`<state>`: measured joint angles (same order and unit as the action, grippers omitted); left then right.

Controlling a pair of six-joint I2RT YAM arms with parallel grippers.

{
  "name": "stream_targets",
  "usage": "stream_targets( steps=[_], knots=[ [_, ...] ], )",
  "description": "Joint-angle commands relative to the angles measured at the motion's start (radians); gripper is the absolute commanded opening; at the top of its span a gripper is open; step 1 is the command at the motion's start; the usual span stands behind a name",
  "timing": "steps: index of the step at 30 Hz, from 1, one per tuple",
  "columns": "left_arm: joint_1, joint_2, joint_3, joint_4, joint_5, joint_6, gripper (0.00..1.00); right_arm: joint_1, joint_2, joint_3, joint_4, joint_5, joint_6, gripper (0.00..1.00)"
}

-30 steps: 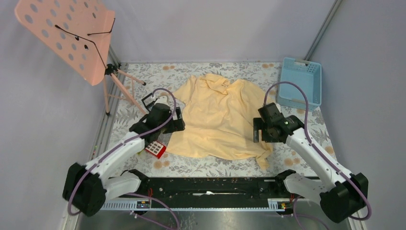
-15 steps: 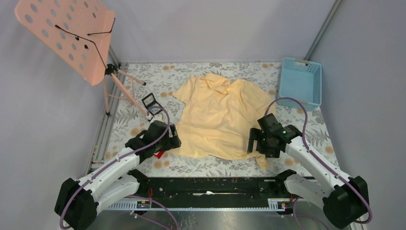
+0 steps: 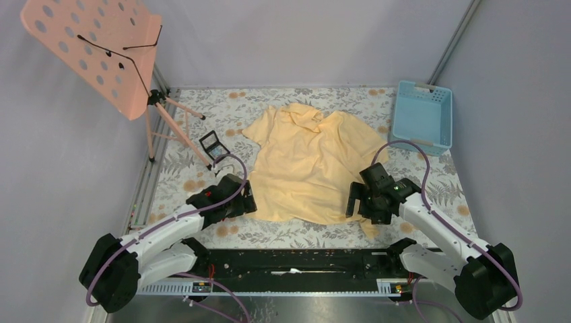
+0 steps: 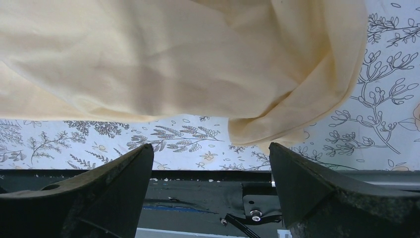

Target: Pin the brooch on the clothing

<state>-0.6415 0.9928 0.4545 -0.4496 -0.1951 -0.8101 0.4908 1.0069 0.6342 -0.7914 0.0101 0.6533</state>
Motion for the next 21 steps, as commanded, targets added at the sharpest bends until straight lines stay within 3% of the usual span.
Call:
stream_targets(
  steps=[1, 7, 15, 21],
  knots=[
    [0.002, -0.007, -0.032, 0.019, -0.111, -0.037, 0.82, 0.009, -0.009, -0.003, 0.020, 0.018, 0.010, 0.94],
    [0.003, -0.048, -0.060, 0.013, -0.144, -0.051, 0.81, 0.011, -0.009, -0.017, 0.025, 0.014, 0.007, 0.93],
    [0.001, 0.053, -0.031, 0.050, -0.115, -0.017, 0.76, 0.011, -0.005, -0.021, 0.036, -0.003, 0.003, 0.86],
    [0.000, 0.116, -0.031, 0.137, -0.067, -0.019, 0.54, 0.011, -0.041, -0.026, 0.031, -0.003, 0.003, 0.75]
  ],
)
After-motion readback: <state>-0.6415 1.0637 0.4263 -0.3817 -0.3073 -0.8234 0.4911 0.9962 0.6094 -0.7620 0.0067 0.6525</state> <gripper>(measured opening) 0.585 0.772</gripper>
